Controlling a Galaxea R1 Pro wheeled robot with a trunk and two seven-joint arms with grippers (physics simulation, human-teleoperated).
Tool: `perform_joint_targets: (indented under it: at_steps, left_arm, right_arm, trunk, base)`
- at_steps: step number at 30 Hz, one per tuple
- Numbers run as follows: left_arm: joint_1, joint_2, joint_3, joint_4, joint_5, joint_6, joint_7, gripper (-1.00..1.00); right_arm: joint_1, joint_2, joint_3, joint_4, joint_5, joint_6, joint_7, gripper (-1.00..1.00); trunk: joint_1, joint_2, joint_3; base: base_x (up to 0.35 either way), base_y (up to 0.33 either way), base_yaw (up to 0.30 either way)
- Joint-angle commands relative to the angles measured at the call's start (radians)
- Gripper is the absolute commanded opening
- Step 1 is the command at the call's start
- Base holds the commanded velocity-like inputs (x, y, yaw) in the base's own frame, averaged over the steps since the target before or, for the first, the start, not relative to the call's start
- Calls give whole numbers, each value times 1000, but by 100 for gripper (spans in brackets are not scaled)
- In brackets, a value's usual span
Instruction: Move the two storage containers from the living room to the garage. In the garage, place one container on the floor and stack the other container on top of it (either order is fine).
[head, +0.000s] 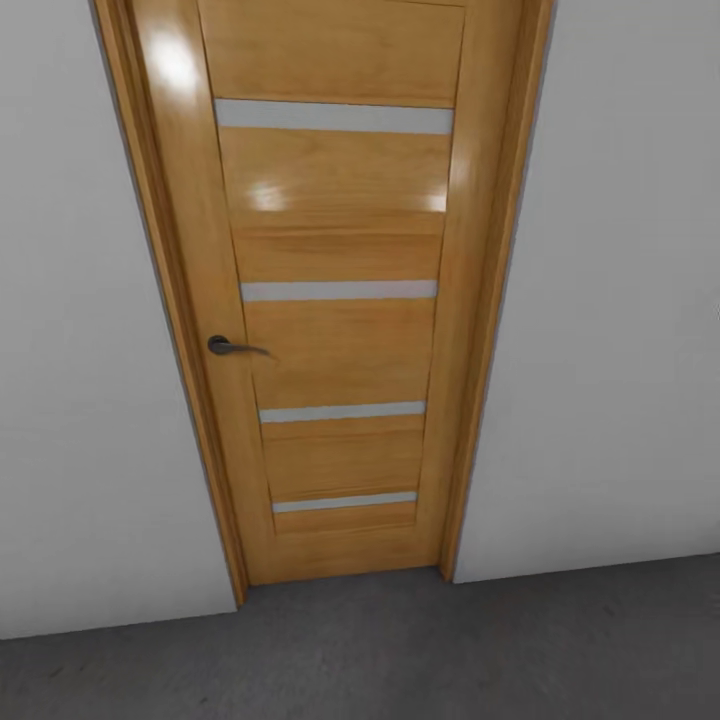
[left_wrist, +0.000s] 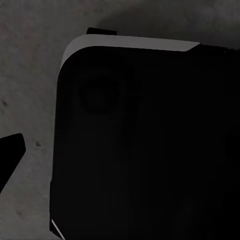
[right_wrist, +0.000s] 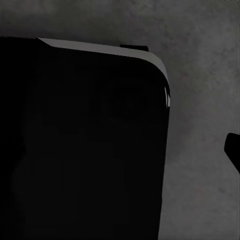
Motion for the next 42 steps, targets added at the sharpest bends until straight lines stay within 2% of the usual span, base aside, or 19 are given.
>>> perform_joint_targets:
  at_steps: [1, 15, 28, 35, 42]
  left_arm:
    - [0, 0, 1, 0, 9, -2, 1, 100]
    - [0, -1, 1, 0, 9, -2, 1, 100]
    - [0, 1, 1, -1, 10, -2, 1, 100]
    - [0, 0, 1, -1, 9, -2, 1, 100]
    - [0, 1, 0, -1, 9, -2, 1, 100]
  right_arm:
    - [0, 0, 4, 1, 4, -4, -3, 100]
    - [0, 0, 6, 1, 6, -4, -3, 100]
    - [0, -2, 7, 1, 5, -3, -3, 100]
    - [0, -2, 7, 1, 6, -3, -3, 100]
    - [0, -2, 7, 1, 7, -3, -3, 100]
  trunk:
    - [0, 0, -1]
    - [0, 0, -1]
    - [0, 0, 3]
    - [0, 0, 3]
    - [0, 0, 3]
  base:
    - [0, 0, -20]
    - [0, 0, -1]
    - [0, 0, 211]
    - [1, 0, 46]
    - [231, 0, 2]
